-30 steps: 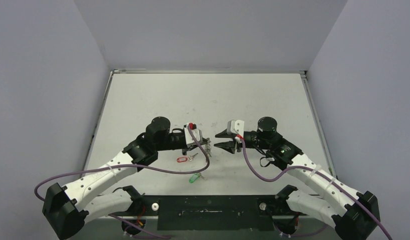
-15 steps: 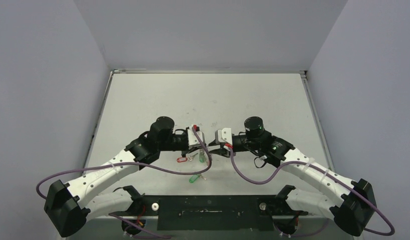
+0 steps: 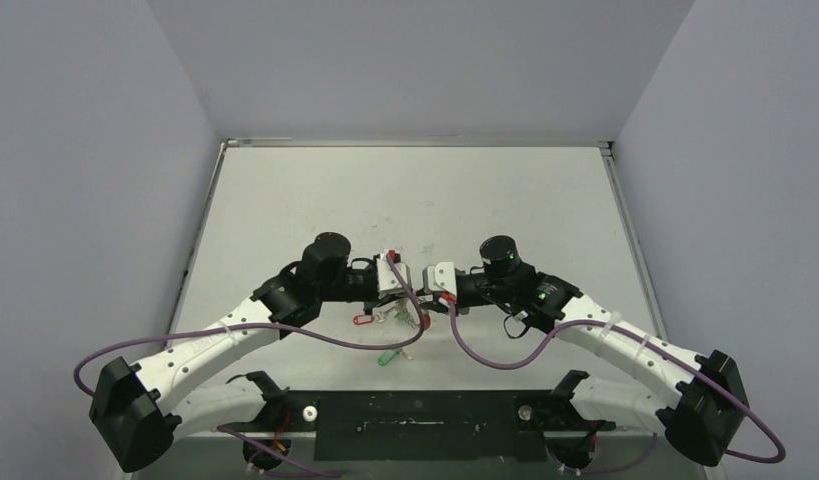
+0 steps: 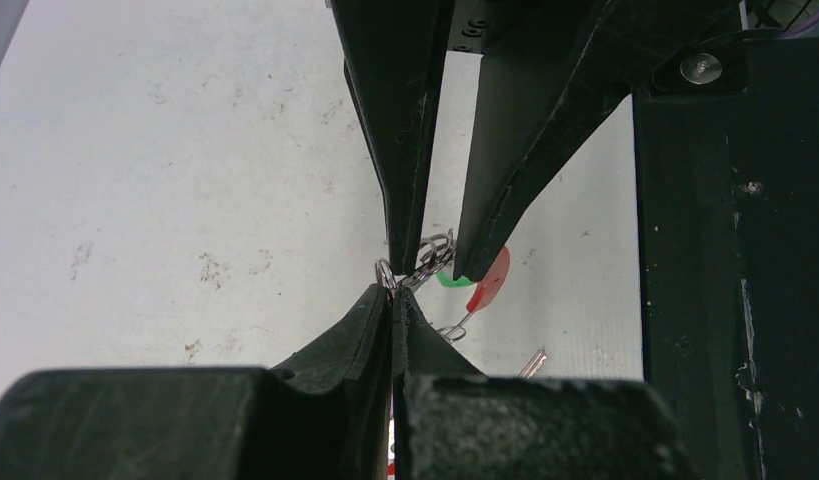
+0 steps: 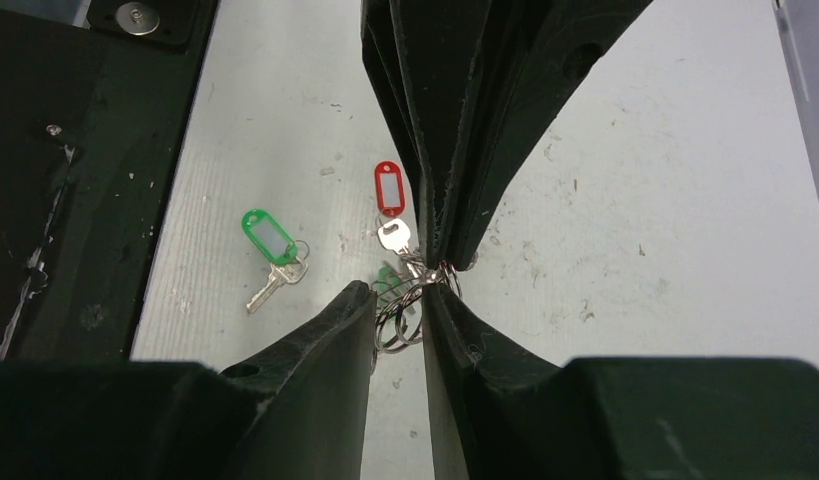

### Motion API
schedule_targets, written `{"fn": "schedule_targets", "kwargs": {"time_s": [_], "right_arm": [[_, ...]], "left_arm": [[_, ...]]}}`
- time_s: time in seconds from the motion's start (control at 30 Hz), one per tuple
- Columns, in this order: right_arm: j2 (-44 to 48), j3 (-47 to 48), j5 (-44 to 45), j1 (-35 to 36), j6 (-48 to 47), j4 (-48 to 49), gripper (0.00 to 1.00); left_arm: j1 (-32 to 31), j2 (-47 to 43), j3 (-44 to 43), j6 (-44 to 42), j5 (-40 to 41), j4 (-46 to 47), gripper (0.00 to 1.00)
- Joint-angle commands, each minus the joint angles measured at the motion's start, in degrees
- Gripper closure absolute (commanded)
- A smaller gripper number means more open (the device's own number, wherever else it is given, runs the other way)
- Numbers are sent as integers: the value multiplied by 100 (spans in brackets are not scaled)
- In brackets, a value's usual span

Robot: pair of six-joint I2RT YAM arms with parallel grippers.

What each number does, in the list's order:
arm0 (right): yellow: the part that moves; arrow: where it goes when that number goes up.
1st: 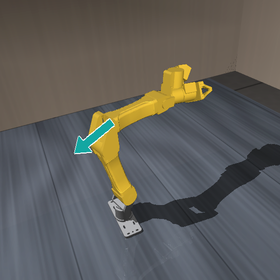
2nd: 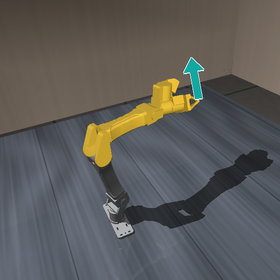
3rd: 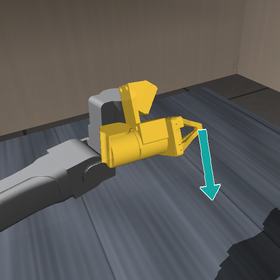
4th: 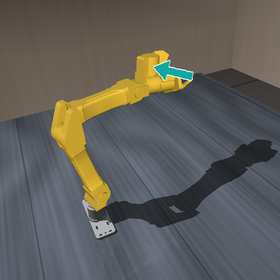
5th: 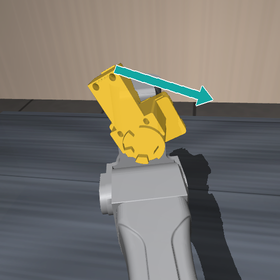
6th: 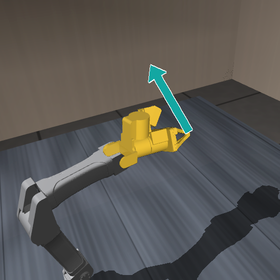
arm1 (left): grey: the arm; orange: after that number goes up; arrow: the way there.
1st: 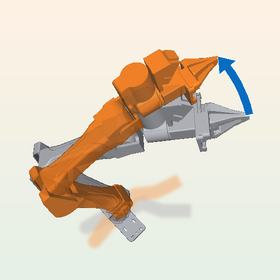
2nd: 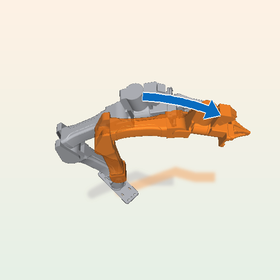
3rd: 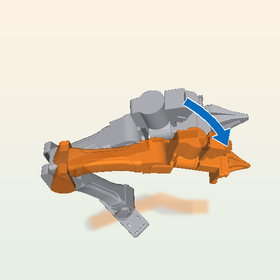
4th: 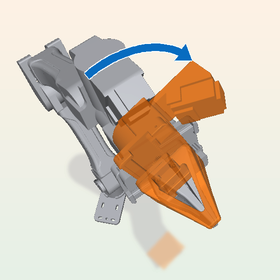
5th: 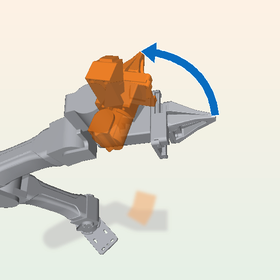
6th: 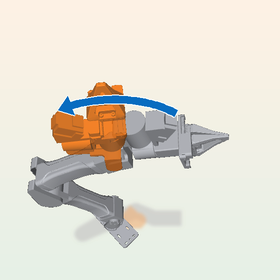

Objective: Put the keys on the keyring

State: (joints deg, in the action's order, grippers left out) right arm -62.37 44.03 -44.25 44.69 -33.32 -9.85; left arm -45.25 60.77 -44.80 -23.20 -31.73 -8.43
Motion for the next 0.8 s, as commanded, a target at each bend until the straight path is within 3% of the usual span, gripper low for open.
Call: {"fn": "schedule_targets", "kwargs": {"time_s": [0.0, 0.33, 0.77], "right_arm": [[283, 184, -30, 23, -214, 187, 74], [495, 71, 15, 27, -251, 413, 74], [32, 220, 151, 37, -394, 207, 76]], "left_arm": [[-43, 2, -293, -95, -158, 131, 100], [-69, 31, -308, -112, -159, 131, 100], [-133, 5, -279, -97, -157, 146, 100]]}}
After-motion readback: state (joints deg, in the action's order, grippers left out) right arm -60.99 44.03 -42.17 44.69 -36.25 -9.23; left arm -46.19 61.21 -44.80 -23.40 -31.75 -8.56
